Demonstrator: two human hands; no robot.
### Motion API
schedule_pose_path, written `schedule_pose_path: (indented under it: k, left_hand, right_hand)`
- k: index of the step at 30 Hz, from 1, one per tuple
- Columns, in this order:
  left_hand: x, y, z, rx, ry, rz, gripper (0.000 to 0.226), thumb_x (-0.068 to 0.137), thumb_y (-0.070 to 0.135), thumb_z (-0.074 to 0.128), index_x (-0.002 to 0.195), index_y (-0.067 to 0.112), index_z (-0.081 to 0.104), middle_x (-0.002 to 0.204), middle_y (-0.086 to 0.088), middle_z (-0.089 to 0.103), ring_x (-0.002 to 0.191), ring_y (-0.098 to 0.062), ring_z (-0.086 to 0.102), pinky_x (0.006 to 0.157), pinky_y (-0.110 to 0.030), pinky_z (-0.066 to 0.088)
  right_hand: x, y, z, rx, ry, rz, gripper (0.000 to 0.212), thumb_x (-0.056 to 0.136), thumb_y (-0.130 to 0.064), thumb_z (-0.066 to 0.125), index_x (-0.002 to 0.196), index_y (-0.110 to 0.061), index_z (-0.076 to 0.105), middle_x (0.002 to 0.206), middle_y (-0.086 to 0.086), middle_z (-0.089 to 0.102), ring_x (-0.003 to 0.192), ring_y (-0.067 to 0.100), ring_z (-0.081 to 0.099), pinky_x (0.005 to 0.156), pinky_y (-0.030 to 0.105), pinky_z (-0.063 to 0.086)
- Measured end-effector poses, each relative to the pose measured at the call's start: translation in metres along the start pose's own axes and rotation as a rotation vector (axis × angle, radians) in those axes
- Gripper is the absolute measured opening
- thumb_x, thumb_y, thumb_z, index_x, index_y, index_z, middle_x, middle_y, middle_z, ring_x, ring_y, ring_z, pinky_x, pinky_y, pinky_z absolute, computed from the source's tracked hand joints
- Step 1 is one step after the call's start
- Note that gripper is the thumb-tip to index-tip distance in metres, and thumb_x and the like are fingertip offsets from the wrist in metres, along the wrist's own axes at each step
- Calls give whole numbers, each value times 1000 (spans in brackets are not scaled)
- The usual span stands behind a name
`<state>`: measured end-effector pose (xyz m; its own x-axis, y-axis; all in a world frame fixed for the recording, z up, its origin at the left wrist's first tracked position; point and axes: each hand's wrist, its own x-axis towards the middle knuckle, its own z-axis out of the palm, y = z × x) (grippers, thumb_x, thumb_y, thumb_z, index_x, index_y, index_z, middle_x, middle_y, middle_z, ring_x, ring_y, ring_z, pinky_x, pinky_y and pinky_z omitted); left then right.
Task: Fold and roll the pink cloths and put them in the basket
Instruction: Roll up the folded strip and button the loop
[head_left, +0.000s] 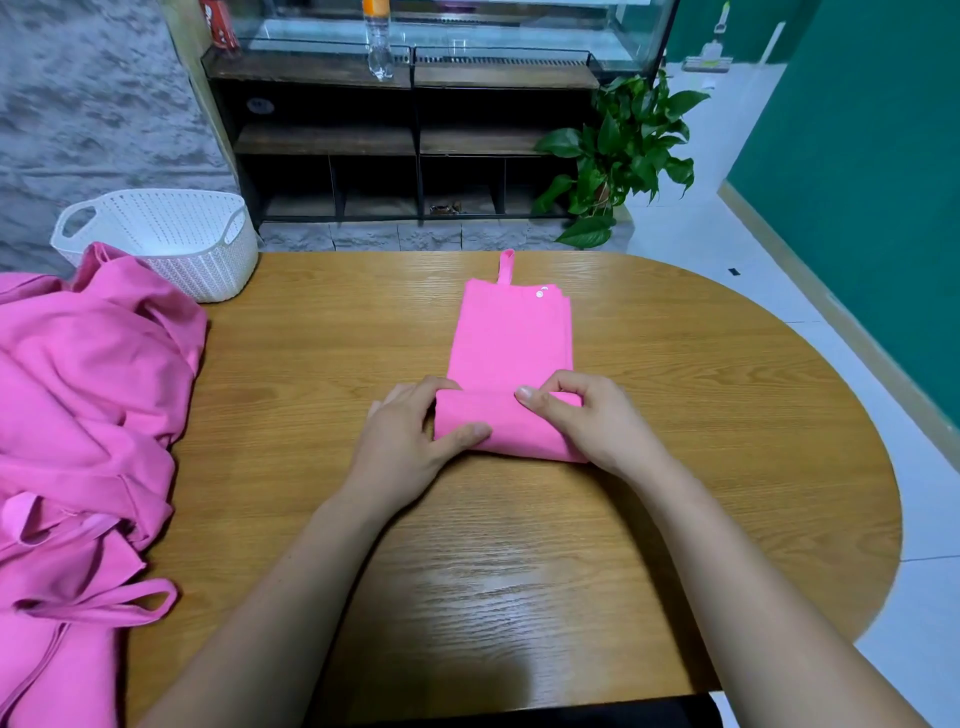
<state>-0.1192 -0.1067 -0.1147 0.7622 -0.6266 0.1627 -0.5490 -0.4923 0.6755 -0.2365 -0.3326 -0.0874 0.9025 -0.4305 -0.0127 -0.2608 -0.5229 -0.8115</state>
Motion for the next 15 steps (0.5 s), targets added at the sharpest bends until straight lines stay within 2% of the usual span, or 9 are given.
schedule_pose_path:
  k: [3, 6, 8, 12, 15]
  left_hand:
    - [0, 2, 0, -19, 18, 11, 62, 80, 85, 56, 124, 41, 61, 104, 23, 60, 108, -9, 52, 96, -43, 43]
    - [3, 2, 1, -38, 24, 8, 62, 80, 85, 55, 119, 38, 64, 103, 23, 64, 107, -11, 52, 96, -47, 45]
    - [4, 2, 2, -57, 38, -5, 60, 80, 83, 56, 115, 35, 66, 96, 24, 63, 105, -12, 52, 95, -48, 46]
    - [5, 2, 4, -61, 69, -12, 56, 83, 80, 57, 108, 31, 68, 90, 26, 60, 100, -11, 51, 93, -49, 47]
    - [2, -1, 4, 7, 67, 24, 63, 86, 85, 49, 117, 33, 65, 106, 21, 64, 107, -13, 51, 97, -50, 46]
  right_hand:
    - [-2, 1, 7, -69, 91, -28, 41, 90, -67, 70, 87, -26, 71, 82, -8, 72, 82, 10, 65, 84, 39, 51]
    - [-12, 5, 14, -302, 262, -344, 28, 100, -55, 63, 113, -31, 70, 109, -14, 64, 105, 14, 59, 92, 44, 45]
    - [-18, 1, 14, -451, 262, -494, 32, 103, -53, 61, 122, -29, 69, 114, -10, 59, 107, 19, 55, 91, 44, 40]
    - [-23, 0, 16, -628, 144, -485, 64, 94, -76, 56, 137, -28, 61, 125, -9, 62, 117, 18, 54, 99, 43, 39]
    - [-24, 0, 21, -659, 148, -472, 67, 95, -77, 53, 137, -26, 60, 123, -7, 66, 116, 23, 57, 99, 44, 40]
